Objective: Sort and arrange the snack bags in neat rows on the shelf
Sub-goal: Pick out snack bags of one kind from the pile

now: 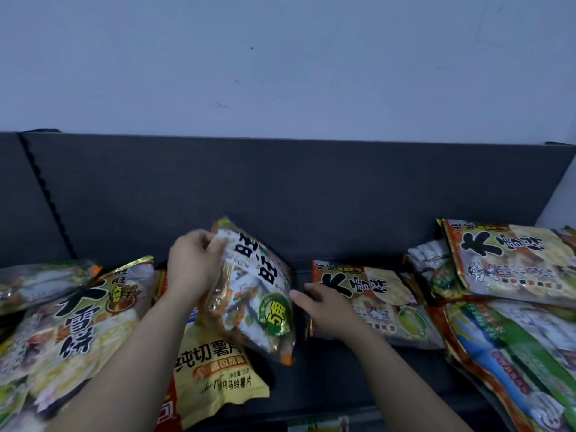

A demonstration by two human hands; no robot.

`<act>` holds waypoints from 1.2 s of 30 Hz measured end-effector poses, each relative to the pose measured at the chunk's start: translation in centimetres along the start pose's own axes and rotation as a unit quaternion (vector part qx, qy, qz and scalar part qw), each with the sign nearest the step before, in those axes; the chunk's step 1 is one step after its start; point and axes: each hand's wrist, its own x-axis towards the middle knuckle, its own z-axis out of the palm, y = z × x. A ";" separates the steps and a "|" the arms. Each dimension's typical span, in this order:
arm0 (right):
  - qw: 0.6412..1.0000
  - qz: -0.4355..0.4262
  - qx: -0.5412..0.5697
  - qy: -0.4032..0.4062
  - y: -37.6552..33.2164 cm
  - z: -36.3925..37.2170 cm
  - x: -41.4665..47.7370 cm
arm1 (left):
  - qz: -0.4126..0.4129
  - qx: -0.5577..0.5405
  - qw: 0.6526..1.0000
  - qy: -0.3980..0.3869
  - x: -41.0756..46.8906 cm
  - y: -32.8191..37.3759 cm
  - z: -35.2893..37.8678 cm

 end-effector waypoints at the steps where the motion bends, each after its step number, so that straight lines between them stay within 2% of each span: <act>1: 1.000 -0.007 0.022 0.005 -0.2 -0.1 -0.3 | 0.016 -0.027 0.999 0.025 -0.1 0.9 -0.4; 5: 0.986 -0.040 0.159 0.018 -1.4 -1.7 -2.1 | 0.007 -0.168 0.984 0.059 -1.3 4.0 -0.8; 9: 0.972 -0.069 0.214 0.072 -0.9 -6.1 -3.6 | -0.010 -0.269 0.963 0.018 -3.8 6.6 2.4; 11: 0.972 -0.064 0.190 0.124 0.5 -8.8 -4.1 | -0.013 -0.273 0.962 -0.026 -5.1 7.3 5.0; 14: 0.976 -0.037 0.097 0.189 3.2 -12.1 -5.0 | -0.010 -0.245 0.963 -0.114 -7.1 8.2 8.8; 17: 0.980 -0.023 0.003 0.198 6.3 -14.0 -5.2 | 0.017 -0.148 0.964 -0.222 -9.5 8.6 11.9; 19: 0.981 0.018 -0.064 0.185 8.3 -14.2 -5.0 | 0.011 -0.072 0.950 -0.302 -10.9 8.1 13.6; 21: 0.974 0.043 -0.110 0.196 9.8 -14.2 -4.9 | 0.013 -0.051 0.939 -0.339 -12.1 7.4 14.1; 24: 0.957 0.012 -0.161 0.242 9.6 -13.9 -4.7 | 0.037 -0.013 0.953 -0.299 -13.1 7.3 12.7; 28: 0.943 -0.115 -0.186 0.252 6.2 -11.3 -4.7 | 0.030 0.135 0.978 -0.158 -13.6 5.5 8.4; 30: 0.946 -0.168 -0.172 0.216 4.6 -9.0 -4.3 | -0.004 0.184 0.978 -0.100 -13.7 3.7 5.6; 32: 0.960 -0.166 -0.159 0.159 3.0 -6.6 -4.1 | -0.042 0.228 0.970 -0.065 -13.6 1.6 2.8; 36: 0.959 -0.208 -0.182 0.070 0.9 -1.7 -3.4 | -0.132 0.297 0.944 -0.065 -13.7 -2.1 -1.3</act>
